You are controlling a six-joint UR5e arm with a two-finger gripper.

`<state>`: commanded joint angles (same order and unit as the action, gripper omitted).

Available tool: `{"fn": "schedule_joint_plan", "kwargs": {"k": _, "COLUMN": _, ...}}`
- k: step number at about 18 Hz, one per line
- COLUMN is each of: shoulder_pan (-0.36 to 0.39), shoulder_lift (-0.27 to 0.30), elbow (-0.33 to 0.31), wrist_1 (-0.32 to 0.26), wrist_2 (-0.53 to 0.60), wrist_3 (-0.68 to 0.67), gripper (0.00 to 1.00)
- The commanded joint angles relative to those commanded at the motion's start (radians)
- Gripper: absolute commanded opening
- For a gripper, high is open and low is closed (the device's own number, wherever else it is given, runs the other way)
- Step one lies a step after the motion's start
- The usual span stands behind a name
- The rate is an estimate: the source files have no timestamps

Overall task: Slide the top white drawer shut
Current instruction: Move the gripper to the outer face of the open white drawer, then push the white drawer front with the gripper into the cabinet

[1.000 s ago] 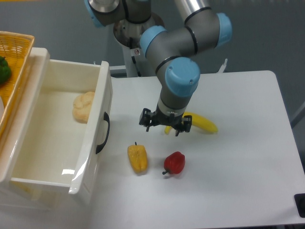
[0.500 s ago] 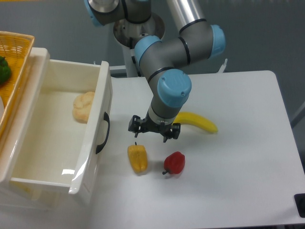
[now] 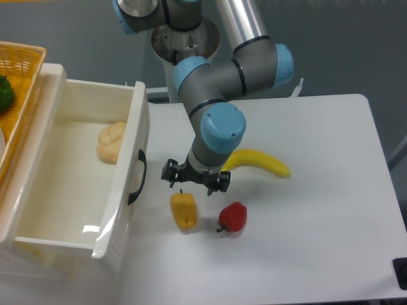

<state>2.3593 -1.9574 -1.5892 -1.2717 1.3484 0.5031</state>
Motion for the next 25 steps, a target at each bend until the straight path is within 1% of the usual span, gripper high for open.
{"fn": "schedule_joint_plan", "kwargs": {"k": 10, "shoulder_pan": -0.026, "shoulder_lift": -0.009, "elbow": 0.006, "wrist_1": 0.000, "wrist_2": 0.000, "wrist_3": 0.000, "gripper": 1.00}}
{"fn": "schedule_joint_plan", "kwargs": {"k": 25, "shoulder_pan": -0.063, "shoulder_lift": 0.000, "elbow": 0.006, "wrist_1": 0.000, "wrist_2": -0.003, "wrist_3": 0.000, "gripper": 1.00}}
